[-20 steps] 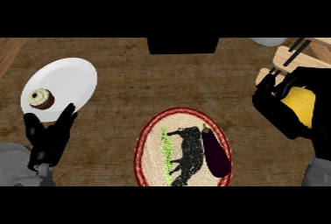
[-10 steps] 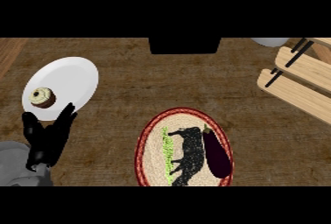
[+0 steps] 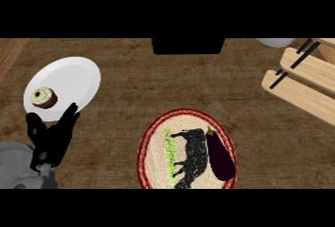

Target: Pick the lemon from the placemat and place it in the tiered shelf

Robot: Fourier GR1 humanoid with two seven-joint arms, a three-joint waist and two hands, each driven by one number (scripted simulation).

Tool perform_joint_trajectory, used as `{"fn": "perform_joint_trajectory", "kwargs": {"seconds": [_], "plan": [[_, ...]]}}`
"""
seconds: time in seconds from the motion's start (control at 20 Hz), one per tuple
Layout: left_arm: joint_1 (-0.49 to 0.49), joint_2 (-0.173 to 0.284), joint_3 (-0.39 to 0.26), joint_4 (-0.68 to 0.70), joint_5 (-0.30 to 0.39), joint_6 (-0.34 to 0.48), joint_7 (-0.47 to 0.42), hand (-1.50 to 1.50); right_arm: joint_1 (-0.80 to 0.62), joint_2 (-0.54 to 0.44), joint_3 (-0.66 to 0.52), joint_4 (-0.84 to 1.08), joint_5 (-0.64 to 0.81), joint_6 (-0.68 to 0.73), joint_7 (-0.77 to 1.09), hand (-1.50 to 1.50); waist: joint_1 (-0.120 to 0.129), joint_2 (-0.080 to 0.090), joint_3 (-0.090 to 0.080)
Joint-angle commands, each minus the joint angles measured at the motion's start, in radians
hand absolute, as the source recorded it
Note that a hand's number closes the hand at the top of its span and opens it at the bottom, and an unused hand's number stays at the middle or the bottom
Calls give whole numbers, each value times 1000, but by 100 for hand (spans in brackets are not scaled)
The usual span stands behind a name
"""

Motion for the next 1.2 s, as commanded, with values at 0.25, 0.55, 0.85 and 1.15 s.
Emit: {"fn": "perform_joint_trajectory", "kwargs": {"seconds": [0.25, 0.55, 0.85, 1.15], "plan": [[16, -17, -15, -6, 6, -25, 31, 0, -102, -172, -89, 333, -75, 107, -70, 150, 17, 10, -6], [3, 15, 22, 3, 16, -56, 42, 0, -68, -211, -56, 461, -34, 52, -194, 150, 17, 11, -5], [-63, -22, 17, 54, -18, -15, 48, 0, -48, -221, -44, 585, -1, -55, -315, 150, 15, 13, -5], [-36, 1, 33, 16, 8, -62, 72, 0, -31, -263, -39, 752, 46, -167, -468, 150, 22, 14, -5]]}}
